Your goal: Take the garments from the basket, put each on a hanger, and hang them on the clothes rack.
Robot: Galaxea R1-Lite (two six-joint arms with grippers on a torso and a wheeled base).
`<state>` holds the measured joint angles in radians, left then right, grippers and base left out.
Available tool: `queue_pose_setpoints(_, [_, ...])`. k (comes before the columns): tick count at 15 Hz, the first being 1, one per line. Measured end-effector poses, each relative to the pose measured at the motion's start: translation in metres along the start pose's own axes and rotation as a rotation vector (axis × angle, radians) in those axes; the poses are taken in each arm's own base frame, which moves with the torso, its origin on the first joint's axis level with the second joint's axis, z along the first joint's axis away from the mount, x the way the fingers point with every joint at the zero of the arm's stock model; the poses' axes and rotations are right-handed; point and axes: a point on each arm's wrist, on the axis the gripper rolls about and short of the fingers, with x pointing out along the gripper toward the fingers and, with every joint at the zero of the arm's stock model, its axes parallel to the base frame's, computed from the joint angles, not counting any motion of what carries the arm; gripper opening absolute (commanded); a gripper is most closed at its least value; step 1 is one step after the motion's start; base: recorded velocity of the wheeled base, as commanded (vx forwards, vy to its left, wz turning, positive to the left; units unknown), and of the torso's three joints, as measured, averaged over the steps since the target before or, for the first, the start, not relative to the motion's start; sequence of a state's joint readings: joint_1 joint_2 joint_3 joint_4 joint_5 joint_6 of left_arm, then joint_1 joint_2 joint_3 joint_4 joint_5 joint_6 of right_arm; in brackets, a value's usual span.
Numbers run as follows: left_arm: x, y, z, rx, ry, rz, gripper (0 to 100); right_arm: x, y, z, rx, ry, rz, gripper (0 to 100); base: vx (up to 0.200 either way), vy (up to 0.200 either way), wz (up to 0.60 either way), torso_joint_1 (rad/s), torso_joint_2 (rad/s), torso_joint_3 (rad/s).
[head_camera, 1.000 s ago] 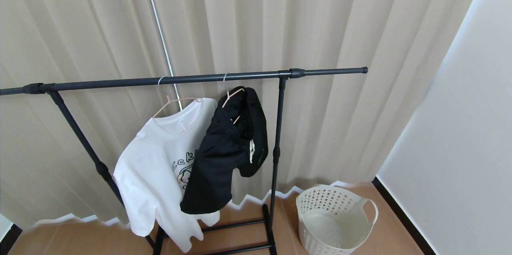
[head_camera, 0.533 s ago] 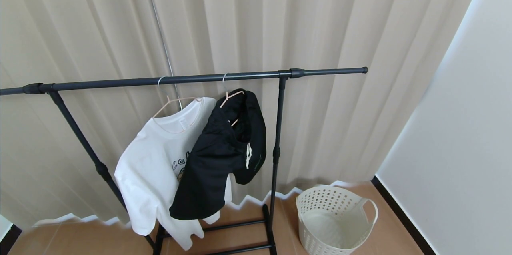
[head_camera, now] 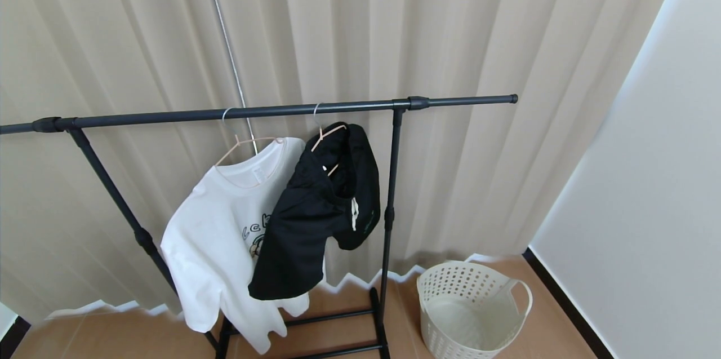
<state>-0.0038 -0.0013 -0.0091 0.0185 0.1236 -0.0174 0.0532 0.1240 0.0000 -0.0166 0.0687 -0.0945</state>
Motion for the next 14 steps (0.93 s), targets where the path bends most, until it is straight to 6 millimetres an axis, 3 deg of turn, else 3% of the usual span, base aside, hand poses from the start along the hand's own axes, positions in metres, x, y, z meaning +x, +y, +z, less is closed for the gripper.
queue_pose_setpoints(6, [0.0000, 0.0000, 0.0000, 0.000, 0.000, 0.000, 100, -0.0078, 0.0029, -0.0011, 0.015, -0.116, 0.016, 100, 0.000, 0.000, 0.00, 0.000, 0.00, 0.000])
queue_pose_setpoints(14, [0.0000, 0.0000, 0.0000, 0.000, 0.000, 0.001, 100, -0.0093, 0.0032, -0.0015, 0.023, -0.138, 0.008, 100, 0.000, 0.000, 0.00, 0.000, 0.00, 0.000])
